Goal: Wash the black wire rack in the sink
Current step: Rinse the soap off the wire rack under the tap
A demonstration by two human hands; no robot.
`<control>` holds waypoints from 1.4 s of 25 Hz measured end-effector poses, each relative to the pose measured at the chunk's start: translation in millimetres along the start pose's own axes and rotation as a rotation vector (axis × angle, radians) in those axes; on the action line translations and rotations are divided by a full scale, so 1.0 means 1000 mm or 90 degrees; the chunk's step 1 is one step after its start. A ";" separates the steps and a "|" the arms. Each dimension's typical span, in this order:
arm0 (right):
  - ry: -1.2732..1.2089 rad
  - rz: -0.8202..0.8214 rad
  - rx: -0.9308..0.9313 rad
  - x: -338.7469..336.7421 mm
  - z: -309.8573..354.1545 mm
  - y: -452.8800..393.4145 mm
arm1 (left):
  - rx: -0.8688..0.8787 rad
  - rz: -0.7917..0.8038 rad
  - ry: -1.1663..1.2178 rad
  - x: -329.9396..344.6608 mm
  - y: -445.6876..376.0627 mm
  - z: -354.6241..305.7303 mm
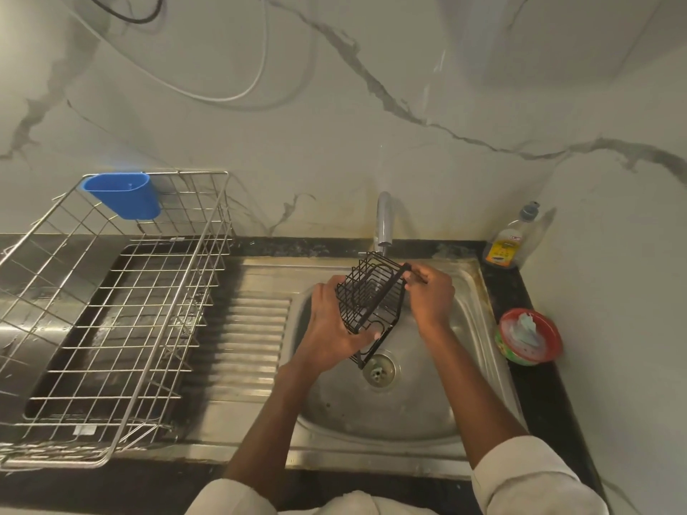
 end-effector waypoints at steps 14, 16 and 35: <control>0.021 0.113 -0.006 0.035 0.018 -0.025 | -0.074 -0.078 -0.002 -0.009 0.003 0.010; 0.025 0.111 -0.012 0.034 0.019 -0.028 | -0.075 -0.082 0.002 -0.009 0.003 0.008; 0.087 0.040 -0.008 0.007 0.008 -0.039 | -0.073 -0.092 0.011 0.020 0.001 -0.011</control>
Point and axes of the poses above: each hand's wrist, its own y-axis away from the middle knuckle, its own x-axis out of the palm, z = x × y, the point moved 1 cm from there along -y, towards the middle knuckle, and after that the axes turned 1 degree about z, right-handed, at the moved point
